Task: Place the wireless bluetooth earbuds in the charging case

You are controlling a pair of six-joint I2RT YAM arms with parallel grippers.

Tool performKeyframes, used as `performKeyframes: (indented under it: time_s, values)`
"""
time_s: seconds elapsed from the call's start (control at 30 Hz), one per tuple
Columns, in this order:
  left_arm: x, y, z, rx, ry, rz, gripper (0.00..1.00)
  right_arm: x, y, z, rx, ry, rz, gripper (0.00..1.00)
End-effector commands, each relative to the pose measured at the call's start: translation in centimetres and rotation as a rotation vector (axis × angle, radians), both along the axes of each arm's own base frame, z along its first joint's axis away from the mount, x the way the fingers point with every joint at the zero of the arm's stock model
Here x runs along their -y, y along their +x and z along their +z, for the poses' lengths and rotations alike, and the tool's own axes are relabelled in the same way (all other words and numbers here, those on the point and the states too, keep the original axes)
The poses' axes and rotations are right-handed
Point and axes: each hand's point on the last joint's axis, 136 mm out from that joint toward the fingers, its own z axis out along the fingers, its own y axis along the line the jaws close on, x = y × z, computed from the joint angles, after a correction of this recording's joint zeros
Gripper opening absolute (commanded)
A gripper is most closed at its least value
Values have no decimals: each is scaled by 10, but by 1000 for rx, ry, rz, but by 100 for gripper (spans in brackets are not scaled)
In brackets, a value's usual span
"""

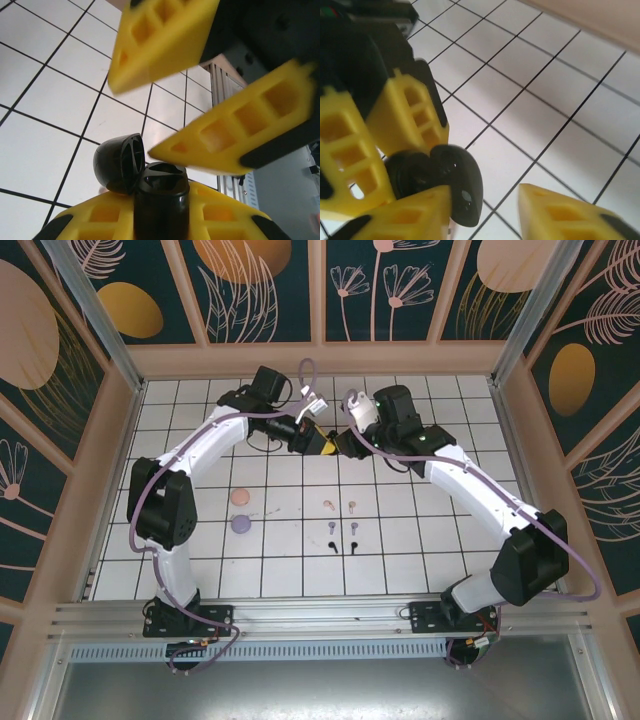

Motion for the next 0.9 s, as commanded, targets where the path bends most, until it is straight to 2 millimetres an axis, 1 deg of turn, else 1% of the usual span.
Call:
performKeyframes:
  time_s: [0.0, 0.13, 0.23, 0.27, 0.37, 0.47, 0.67, 0.7, 0.87]
  values:
    - [0, 9, 14, 61, -72, 58, 0, 5, 2, 39, 59, 52, -55, 55]
    - [-13, 25, 28, 118, -157, 174, 0, 17, -8, 48, 44, 73, -97, 62]
    - [-20, 33, 31, 161, -164, 255, 0, 28, -15, 49, 13, 88, -161, 66]
    - [-23, 32, 40, 191, -180, 274, 0, 30, -18, 47, -12, 99, -181, 66]
    - [-29, 33, 49, 247, -202, 342, 0, 38, -23, 37, -107, 117, -265, 66]
    - [-39, 34, 61, 311, -231, 428, 0, 39, -32, 24, -206, 151, -335, 65]
    - [-65, 34, 92, 455, -318, 612, 0, 30, -57, -2, -337, 167, -423, 65]
    - [-69, 33, 89, 460, -318, 635, 0, 28, -62, -8, -356, 156, -440, 65]
    - [-86, 32, 103, 517, -352, 734, 0, 15, -91, -40, -439, 93, -462, 65]
